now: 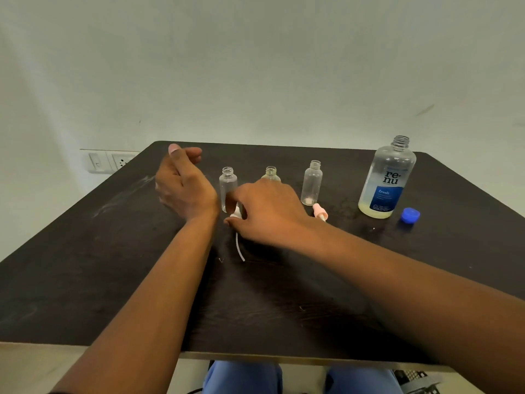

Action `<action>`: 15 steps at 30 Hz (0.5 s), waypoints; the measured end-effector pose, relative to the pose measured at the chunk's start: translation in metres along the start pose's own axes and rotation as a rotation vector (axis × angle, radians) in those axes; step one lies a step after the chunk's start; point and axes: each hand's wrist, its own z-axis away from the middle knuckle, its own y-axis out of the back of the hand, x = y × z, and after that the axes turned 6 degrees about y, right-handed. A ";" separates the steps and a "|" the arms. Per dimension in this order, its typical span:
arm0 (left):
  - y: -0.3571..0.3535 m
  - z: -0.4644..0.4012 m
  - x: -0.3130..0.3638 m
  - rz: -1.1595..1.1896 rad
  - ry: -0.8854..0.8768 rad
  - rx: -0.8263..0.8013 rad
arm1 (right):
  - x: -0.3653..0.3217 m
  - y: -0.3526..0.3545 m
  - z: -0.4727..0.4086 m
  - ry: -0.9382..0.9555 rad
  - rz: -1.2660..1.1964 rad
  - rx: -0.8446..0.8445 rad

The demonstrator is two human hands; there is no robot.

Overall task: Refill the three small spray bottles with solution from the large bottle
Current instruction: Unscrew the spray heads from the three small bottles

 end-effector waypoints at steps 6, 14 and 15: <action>-0.002 0.000 -0.003 -0.003 -0.023 0.005 | 0.002 0.000 -0.005 0.035 0.138 -0.027; -0.003 0.001 -0.001 -0.016 -0.072 0.038 | 0.005 -0.003 -0.006 0.047 0.197 0.037; -0.002 0.001 -0.001 -0.016 -0.076 0.037 | 0.005 -0.003 -0.006 0.038 0.188 0.047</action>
